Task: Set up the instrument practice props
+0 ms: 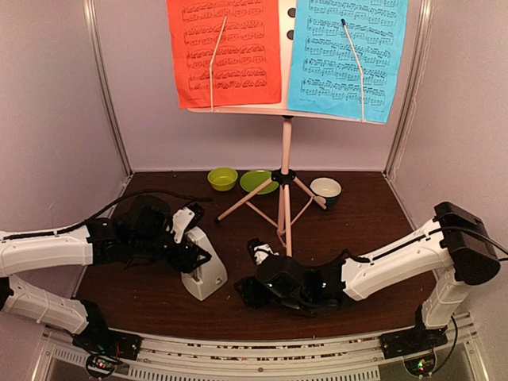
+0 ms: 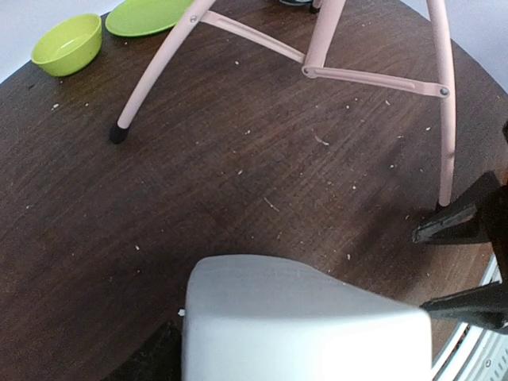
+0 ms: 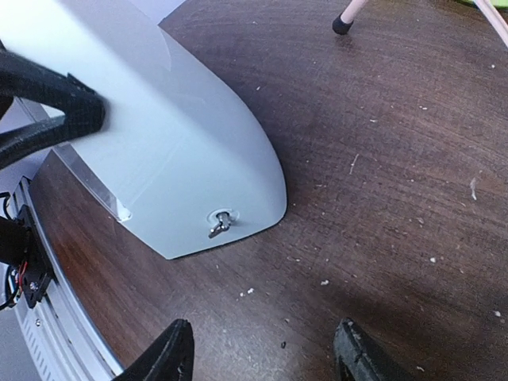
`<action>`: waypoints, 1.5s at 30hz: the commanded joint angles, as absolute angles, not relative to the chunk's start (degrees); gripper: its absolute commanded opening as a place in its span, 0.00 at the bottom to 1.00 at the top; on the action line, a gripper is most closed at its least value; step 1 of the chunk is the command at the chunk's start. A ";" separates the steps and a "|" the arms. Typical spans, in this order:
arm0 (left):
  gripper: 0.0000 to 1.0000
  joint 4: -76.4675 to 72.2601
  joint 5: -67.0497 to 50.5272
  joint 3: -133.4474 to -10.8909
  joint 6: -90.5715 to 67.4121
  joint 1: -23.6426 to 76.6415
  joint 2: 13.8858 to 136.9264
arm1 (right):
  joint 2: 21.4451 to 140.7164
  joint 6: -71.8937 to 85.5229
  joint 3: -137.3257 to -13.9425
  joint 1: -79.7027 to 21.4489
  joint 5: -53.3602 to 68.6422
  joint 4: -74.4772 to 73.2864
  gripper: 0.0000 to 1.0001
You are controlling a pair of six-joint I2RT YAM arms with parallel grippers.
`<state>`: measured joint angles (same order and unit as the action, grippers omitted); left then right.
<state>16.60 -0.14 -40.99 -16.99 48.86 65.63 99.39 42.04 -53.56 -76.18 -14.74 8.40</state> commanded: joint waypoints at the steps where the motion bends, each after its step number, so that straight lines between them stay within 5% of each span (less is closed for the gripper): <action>1: 0.18 16.33 2.77 -45.72 -20.65 49.04 64.49 | 105.05 37.86 -57.38 -77.85 -18.88 15.13 0.60; 14: 0.07 19.09 5.28 -45.94 -30.15 49.04 63.03 | 115.39 38.96 -65.33 -79.62 -21.99 19.70 0.57; 29: 0.05 21.74 3.80 -46.31 -29.88 49.04 60.74 | 115.94 40.25 -62.11 -79.01 -29.22 14.68 0.33; 36: 0.04 22.19 4.48 -46.40 -29.57 49.04 60.20 | 112.74 36.34 -55.95 -79.17 -24.49 26.38 0.39; 45: 0.03 22.24 4.53 -46.52 -30.06 49.05 60.09 | 116.85 37.23 -66.08 -79.63 -22.86 24.95 0.48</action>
<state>27.22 4.29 -43.31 -29.26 48.86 62.02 115.57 37.23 -61.12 -79.26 -23.75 23.57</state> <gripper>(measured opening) 0.653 0.476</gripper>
